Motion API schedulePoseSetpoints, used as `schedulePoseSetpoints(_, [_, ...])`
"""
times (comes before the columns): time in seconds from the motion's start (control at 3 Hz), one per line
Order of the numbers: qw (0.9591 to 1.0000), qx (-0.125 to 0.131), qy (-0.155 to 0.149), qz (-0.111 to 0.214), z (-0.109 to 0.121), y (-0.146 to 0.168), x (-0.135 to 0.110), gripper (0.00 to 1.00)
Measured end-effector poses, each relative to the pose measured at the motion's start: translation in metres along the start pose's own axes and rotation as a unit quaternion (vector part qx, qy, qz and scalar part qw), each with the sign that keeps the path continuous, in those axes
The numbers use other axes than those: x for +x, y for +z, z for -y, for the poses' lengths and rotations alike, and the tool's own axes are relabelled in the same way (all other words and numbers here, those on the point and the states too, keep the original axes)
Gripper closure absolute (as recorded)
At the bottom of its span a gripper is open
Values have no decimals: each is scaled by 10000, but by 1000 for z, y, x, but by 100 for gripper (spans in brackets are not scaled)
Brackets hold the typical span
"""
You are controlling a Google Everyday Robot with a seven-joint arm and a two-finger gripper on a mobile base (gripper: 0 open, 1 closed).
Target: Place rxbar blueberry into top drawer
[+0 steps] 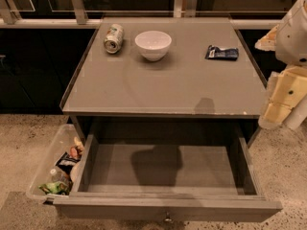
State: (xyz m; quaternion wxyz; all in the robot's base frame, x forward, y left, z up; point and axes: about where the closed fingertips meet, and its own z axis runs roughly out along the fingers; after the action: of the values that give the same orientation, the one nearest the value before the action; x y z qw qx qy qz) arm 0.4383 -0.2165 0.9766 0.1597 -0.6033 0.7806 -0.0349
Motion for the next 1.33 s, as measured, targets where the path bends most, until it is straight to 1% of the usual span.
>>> schedulePoseSetpoints(0.33, [10000,16,-15,51,8,0,-3,0])
schedulePoseSetpoints(0.67, [9997,-166,-40,175,41,11,-6,0])
schedulePoseSetpoints(1.0, [9988,-389,-38,288,90,34,-15,0])
schedulePoseSetpoints(1.33, [9985,-497,49,242,143,66,-29,0])
